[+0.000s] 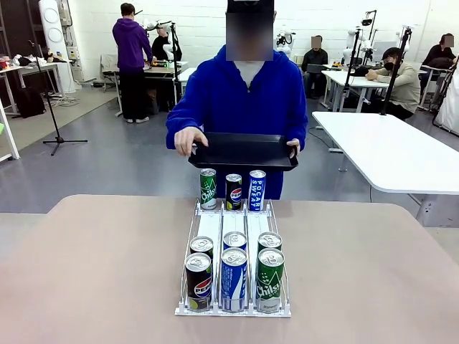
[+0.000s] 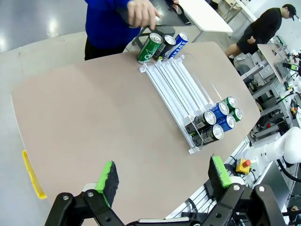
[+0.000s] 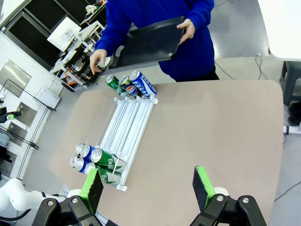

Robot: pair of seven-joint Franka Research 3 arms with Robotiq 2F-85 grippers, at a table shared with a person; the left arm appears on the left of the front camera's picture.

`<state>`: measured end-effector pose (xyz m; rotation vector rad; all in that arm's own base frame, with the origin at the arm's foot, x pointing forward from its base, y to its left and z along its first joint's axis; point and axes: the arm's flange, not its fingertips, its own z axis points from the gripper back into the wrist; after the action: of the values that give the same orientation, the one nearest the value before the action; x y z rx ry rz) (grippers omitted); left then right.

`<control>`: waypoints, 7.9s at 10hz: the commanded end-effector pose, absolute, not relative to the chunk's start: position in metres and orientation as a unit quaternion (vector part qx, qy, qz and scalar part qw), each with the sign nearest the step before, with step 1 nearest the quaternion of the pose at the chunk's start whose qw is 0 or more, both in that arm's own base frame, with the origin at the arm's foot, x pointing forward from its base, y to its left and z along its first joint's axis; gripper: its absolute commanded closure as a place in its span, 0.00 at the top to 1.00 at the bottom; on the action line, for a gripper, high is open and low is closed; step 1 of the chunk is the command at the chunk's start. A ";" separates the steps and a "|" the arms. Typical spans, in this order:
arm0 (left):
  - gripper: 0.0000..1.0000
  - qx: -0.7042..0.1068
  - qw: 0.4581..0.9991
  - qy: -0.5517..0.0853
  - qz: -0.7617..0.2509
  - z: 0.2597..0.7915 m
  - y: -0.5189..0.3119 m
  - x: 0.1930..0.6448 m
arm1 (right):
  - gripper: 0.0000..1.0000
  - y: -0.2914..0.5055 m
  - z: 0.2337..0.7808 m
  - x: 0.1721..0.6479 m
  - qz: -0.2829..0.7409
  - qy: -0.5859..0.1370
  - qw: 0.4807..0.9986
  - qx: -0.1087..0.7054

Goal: Retrieve and hand over the desired beverage to the person.
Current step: Pick up a can of the same type that the person held from the Automatic Can Dispenser.

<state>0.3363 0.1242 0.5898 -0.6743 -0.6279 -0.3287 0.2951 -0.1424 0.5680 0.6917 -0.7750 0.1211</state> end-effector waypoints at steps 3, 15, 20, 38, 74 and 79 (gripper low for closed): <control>1.00 -0.327 0.878 -0.308 -0.168 0.590 0.126 0.338 | 1.00 -0.143 0.567 0.299 0.063 -0.377 0.861 0.336; 1.00 -0.327 0.878 -0.308 -0.168 0.590 0.126 0.338 | 1.00 -0.143 0.567 0.299 0.063 -0.377 0.861 0.336; 1.00 -0.327 0.878 -0.308 -0.168 0.590 0.126 0.338 | 1.00 -0.143 0.567 0.299 0.063 -0.377 0.861 0.336; 1.00 -0.327 0.878 -0.308 -0.168 0.590 0.126 0.338 | 1.00 0.160 0.547 0.346 -0.076 -0.161 0.983 0.050; 1.00 -0.327 0.878 -0.308 -0.168 0.590 0.126 0.338 | 1.00 0.319 0.428 0.338 0.019 -0.039 0.999 -0.021; 1.00 -0.327 0.878 -0.308 -0.168 0.590 0.126 0.338 | 1.00 0.320 0.423 0.340 0.008 -0.009 1.000 -0.017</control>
<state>0.3373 0.1239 0.5919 -0.6685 -0.6258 -0.3285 0.3407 0.3145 0.4201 -0.0503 -0.0547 0.0412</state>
